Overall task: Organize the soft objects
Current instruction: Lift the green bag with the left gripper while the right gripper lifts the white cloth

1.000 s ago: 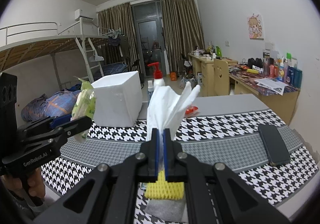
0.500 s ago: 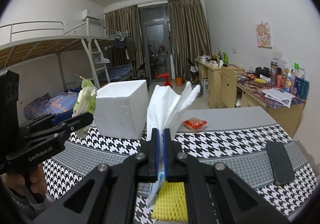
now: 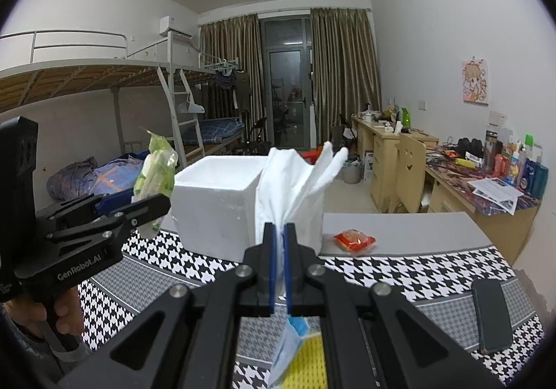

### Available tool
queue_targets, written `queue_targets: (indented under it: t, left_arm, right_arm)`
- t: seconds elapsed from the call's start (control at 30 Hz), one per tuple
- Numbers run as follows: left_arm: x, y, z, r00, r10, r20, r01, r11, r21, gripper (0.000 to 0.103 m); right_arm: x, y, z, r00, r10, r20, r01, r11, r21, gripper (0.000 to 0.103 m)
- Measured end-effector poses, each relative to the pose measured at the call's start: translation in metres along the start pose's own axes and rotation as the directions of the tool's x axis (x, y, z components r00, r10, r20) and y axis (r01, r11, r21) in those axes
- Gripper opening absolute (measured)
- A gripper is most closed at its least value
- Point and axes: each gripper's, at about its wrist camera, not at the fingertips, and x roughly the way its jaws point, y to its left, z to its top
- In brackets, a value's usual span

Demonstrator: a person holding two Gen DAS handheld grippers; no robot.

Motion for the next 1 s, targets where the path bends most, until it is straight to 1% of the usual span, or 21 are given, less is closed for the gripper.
queue_targets:
  t: [0.23,0.43,0.73,1.0]
  left_arm:
    - [0.002,0.004,0.004,1.0,0.022,0.007,-0.022,1.0,0.0,0.036]
    - [0.005,0.009,0.008,0.998,0.063,0.022,-0.063,0.998,0.005,0.036]
    - [0.014,0.024,0.014,0.992,0.12,0.032,-0.12,0.993,0.006,0.036]
    - [0.019,0.033,0.019,0.989,0.142,0.042,-0.143,0.99,0.012,0.036]
  right_arm:
    - [0.007,0.008,0.01,1.0,0.011,0.025,-0.01,1.0,-0.025,0.006]
    - [0.011,0.017,0.017,0.998,0.04,0.049,-0.038,0.998,-0.05,0.006]
    - [0.024,0.028,0.026,0.998,0.04,0.041,-0.036,0.995,-0.089,0.006]
    - [0.03,0.034,0.036,0.997,0.04,0.069,-0.032,0.993,-0.114,0.006]
